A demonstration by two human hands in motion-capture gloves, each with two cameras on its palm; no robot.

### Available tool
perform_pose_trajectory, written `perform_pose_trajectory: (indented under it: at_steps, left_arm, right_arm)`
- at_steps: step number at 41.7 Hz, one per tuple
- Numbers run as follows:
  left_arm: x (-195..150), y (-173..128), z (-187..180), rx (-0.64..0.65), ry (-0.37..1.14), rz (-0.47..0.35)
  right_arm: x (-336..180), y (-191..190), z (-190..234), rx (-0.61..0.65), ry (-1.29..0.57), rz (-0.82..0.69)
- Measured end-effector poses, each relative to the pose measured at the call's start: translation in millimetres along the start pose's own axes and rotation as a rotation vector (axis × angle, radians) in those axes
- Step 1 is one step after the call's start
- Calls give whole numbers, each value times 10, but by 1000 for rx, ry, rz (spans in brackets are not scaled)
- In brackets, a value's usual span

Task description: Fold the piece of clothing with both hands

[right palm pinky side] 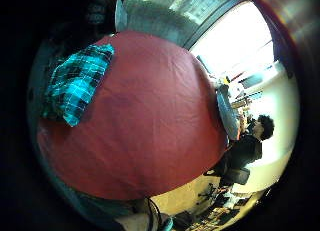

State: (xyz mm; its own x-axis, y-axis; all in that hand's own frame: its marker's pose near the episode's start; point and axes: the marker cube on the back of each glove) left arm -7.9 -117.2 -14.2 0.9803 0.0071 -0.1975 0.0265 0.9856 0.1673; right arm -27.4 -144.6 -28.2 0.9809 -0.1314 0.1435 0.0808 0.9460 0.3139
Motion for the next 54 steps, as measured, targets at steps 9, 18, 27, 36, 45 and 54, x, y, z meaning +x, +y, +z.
perform_pose_trajectory:
  at_steps: [9, 18, 27, 36, 45, 54]
  left_arm:
    - [-15, -69, 107, 14, 16, 25]
    - [-15, -42, 13, -4, 19, 7]
    - [31, -161, 58, 13, 38, 24]
    - [40, -80, 163, -4, 62, 34]
    - [-16, 123, 116, 3, 76, 21]
    - [-151, 112, 37, 40, 95, 7]
  right_arm:
    - [-35, 21, -1, -7, -6, -10]
    - [-46, -22, 100, -31, 1, -11]
    - [-10, -145, 210, -35, 18, -21]
    - [-67, -82, 204, -38, -11, -23]
    - [-89, 63, -102, 38, 22, -35]
    - [-103, -149, -295, 175, 79, -52]
